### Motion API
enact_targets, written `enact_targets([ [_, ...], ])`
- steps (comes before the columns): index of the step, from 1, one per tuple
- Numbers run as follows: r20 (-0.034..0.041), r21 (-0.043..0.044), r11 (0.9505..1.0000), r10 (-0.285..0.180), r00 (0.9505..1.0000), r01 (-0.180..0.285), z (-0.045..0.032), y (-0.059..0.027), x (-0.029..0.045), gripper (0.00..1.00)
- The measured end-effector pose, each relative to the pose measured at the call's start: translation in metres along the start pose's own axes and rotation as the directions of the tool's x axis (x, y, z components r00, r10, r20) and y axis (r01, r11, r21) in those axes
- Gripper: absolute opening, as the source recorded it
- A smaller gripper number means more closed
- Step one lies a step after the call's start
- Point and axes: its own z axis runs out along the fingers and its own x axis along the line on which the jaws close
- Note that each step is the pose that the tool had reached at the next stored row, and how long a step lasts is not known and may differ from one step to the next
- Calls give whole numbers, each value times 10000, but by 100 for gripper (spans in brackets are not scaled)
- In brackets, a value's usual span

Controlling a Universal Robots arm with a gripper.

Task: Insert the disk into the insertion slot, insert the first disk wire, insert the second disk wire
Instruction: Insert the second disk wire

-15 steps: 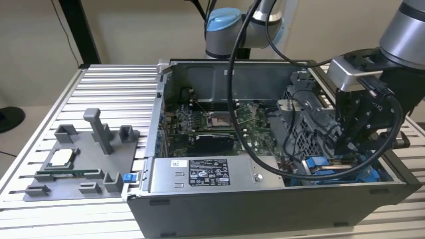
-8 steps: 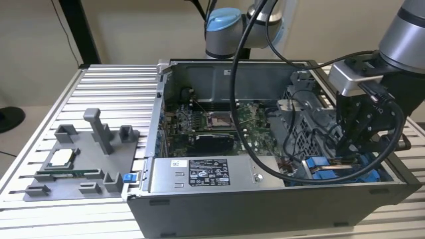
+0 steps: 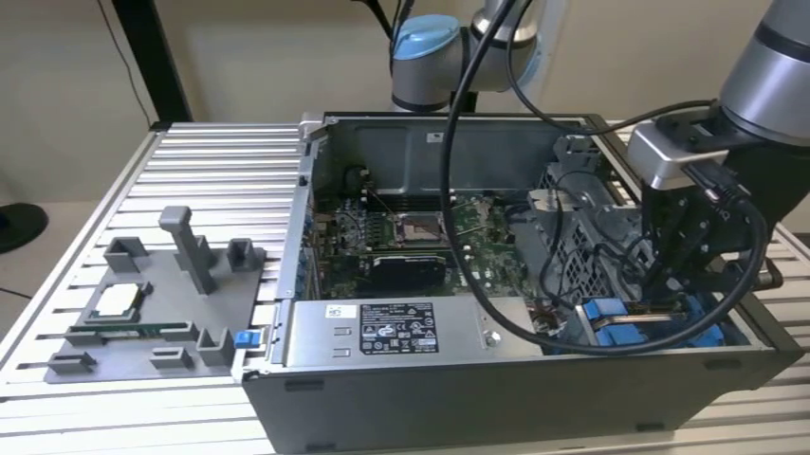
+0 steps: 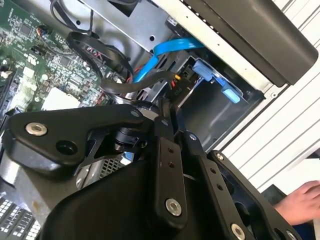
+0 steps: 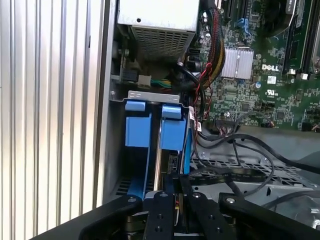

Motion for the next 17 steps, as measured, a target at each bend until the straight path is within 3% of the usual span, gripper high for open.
enact_targets([
  [17,33,119,9999,13,10000,-13,55,1,1,0],
])
